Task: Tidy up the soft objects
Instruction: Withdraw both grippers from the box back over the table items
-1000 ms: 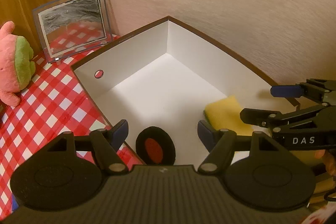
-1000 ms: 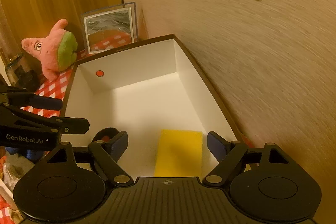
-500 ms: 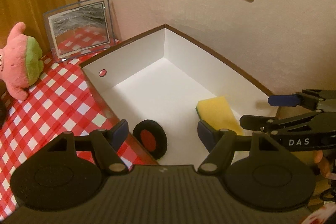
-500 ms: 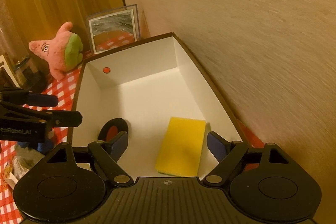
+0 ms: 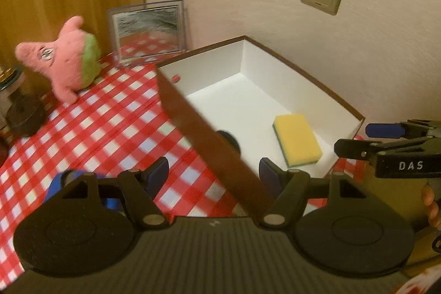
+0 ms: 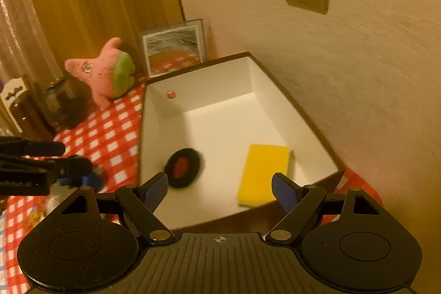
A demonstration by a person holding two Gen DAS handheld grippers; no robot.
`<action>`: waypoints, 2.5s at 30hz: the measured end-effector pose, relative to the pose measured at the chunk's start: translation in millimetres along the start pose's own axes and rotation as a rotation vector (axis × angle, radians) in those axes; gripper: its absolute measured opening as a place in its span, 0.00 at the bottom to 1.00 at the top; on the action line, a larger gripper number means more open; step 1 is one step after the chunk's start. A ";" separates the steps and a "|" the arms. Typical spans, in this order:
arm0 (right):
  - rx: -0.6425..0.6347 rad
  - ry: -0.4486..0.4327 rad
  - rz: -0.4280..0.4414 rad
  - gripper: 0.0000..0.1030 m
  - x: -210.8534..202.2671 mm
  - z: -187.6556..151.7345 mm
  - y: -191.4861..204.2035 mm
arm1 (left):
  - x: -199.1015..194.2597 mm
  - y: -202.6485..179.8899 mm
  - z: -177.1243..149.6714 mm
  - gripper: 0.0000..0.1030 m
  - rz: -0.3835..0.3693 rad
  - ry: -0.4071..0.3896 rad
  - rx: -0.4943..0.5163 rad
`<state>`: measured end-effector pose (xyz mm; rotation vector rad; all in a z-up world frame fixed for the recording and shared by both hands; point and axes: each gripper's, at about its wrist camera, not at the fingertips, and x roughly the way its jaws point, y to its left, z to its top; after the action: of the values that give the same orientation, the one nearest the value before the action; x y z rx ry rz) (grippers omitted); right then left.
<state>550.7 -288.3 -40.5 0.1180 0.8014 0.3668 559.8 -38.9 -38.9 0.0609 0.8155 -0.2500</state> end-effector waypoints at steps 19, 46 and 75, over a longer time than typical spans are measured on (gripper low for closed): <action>-0.039 0.049 0.155 0.80 -25.9 -44.6 94.7 | -83.3 59.3 -83.6 0.68 0.087 0.002 -0.057; -0.173 0.243 0.206 0.79 41.2 -98.6 162.9 | -97.7 130.4 -158.9 0.68 0.196 0.114 -0.240; -0.170 0.295 0.143 0.78 113.7 -103.2 148.8 | -7.2 153.8 -169.9 0.43 0.146 0.159 -0.399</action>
<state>507.7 -112.0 -153.5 -0.0392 1.0515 0.5953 471.6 136.9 -156.6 -0.2367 1.0018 0.0596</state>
